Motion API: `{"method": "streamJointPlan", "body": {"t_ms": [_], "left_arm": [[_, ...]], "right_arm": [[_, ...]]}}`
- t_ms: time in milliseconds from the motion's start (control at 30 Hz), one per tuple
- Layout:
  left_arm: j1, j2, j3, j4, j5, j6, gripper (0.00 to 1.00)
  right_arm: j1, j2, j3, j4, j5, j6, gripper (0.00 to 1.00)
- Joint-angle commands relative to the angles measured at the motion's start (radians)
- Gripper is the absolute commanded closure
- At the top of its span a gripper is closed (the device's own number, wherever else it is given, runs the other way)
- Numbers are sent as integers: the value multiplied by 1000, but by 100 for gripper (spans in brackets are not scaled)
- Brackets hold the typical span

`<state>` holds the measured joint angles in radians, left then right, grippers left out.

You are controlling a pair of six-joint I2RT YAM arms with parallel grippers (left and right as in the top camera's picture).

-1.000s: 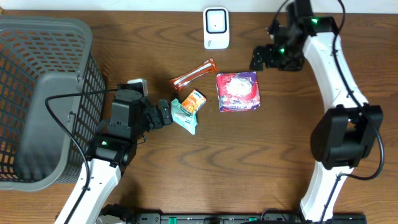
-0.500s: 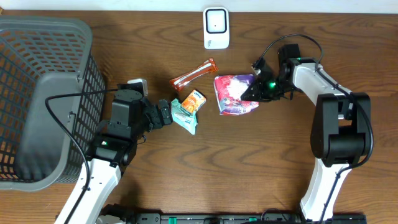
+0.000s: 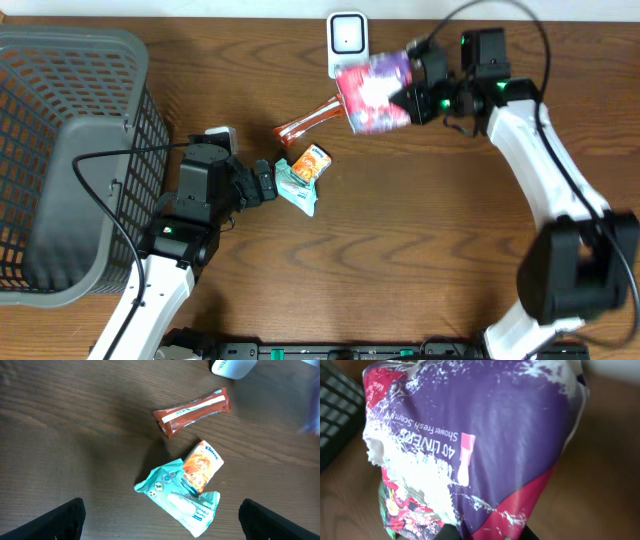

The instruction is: Scan the item barcode

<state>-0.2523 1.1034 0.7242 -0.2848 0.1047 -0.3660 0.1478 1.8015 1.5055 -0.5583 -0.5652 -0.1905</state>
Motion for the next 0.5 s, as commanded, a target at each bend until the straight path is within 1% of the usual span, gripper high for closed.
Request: {"method": "streamJointPlan", "body": {"t_ms": [0, 100, 267, 367, 467], "left_arm": [[3, 2, 7, 1, -13, -2, 2], [3, 2, 7, 1, -13, -2, 2], [3, 2, 7, 1, -13, -2, 2], [3, 2, 7, 1, -13, -2, 2], [3, 2, 7, 1, -12, -2, 2]], "right_arm": [[58, -43, 17, 52, 116, -61, 99], [85, -35, 17, 81, 150, -60, 99], [96, 12, 17, 150, 243, 190, 99], [96, 56, 17, 232, 242, 350, 99], [96, 111, 17, 352, 242, 521, 99]]}}
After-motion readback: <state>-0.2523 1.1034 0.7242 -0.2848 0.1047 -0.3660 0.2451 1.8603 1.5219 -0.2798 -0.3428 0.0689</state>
